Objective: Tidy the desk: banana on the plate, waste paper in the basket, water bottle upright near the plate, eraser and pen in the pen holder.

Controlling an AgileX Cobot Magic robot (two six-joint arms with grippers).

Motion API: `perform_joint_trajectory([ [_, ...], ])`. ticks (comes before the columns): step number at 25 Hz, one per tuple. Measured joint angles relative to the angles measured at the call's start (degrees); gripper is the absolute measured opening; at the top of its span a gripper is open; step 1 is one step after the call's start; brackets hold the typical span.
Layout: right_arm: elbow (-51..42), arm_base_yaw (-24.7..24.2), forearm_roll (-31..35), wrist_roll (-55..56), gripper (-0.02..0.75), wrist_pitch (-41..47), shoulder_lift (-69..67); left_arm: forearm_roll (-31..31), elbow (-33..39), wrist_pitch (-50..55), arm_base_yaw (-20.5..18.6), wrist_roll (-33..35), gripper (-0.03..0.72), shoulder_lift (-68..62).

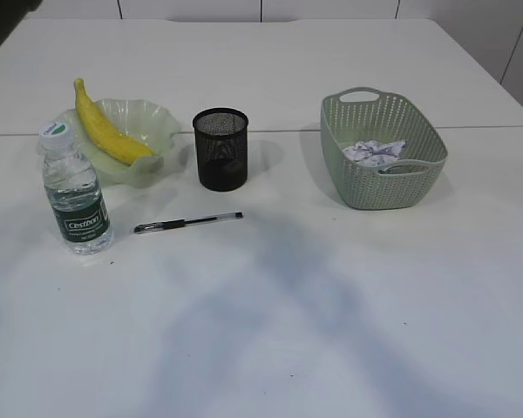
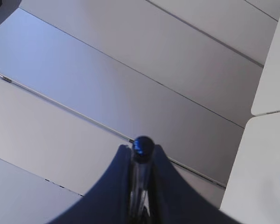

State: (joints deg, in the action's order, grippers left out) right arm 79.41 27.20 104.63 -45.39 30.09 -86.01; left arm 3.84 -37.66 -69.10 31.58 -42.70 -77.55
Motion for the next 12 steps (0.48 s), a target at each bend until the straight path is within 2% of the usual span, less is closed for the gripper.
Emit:
perform_joint_trajectory([
  [12,0.00,0.00,0.46,0.37,0.044,0.00,0.00,0.40,0.00,-0.58,0.00,-0.25,0.064,0.00],
])
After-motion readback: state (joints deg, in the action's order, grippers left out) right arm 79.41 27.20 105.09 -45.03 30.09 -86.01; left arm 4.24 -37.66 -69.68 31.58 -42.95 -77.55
